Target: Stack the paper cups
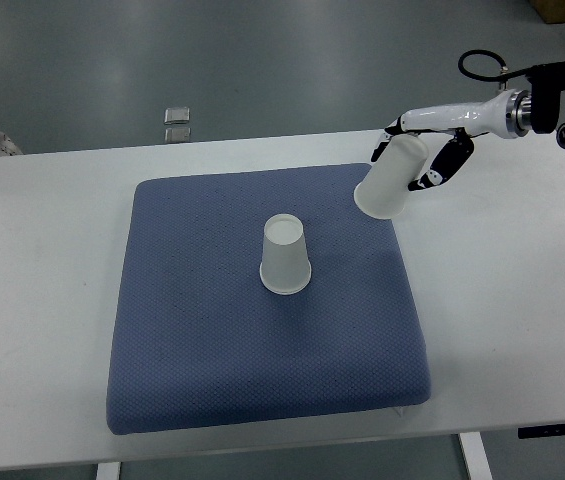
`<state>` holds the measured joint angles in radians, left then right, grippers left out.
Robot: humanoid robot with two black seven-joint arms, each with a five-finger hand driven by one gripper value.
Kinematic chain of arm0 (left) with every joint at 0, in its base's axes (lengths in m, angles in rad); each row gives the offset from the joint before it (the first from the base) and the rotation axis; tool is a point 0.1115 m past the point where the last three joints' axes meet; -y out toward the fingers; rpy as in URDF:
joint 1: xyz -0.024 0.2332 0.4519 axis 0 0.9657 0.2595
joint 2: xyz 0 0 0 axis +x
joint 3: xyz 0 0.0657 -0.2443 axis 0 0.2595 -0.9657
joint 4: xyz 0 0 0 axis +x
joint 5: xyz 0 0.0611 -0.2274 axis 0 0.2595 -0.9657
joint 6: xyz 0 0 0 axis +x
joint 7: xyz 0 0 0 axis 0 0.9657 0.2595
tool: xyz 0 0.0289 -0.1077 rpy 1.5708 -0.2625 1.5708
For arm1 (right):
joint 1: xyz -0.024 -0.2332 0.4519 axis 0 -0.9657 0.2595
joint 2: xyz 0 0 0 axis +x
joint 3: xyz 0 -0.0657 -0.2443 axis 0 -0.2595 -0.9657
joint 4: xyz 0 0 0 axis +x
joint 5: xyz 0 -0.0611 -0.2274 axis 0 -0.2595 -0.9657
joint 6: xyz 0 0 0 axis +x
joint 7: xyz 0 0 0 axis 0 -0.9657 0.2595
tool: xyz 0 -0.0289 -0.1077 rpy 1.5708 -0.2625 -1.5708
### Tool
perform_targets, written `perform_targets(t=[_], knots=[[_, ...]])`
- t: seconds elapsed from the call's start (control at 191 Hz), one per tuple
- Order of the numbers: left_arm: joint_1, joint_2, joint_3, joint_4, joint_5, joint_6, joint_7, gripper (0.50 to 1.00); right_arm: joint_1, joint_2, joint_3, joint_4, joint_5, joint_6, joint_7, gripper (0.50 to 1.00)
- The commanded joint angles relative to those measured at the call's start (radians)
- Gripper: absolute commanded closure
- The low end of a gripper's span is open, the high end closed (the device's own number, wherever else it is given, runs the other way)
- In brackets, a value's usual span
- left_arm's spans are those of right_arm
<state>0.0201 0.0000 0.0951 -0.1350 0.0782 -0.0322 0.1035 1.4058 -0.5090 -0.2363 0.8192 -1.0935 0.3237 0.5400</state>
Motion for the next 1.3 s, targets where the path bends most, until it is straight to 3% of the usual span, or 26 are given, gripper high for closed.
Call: perform_targets(t=[0.0,0.319,1.124,1.224,1.297], knots=[[0.0,0.0,0.002,0.0,0.0,0.0,-0.001,0.5,0.051,0.056,-0.001,0.028,0.001,0.024,0.021,0.818],[0.0,0.0,0.0,0.0,0.0,0.0,-0.001,0.5,0.16,0.202,-0.035,0.028,0.0,0.101,0.023,0.812],[0.0,0.0,0.0,0.0,0.0,0.0,0.001,0.5,0.167,0.279,-0.107,0.005,-0.002,0.094,0.012,0.803],[0.0,0.0,0.002,0.0,0.0,0.0,0.001,0.5,0.154,0.291,-0.107,-0.012,-0.002,0.089,0.011,0.771],[0.0,0.0,0.0,0.0,0.0,0.0,0.001,0.5,0.136,0.305,-0.107,-0.028,0.0,0.081,0.009,0.697]])
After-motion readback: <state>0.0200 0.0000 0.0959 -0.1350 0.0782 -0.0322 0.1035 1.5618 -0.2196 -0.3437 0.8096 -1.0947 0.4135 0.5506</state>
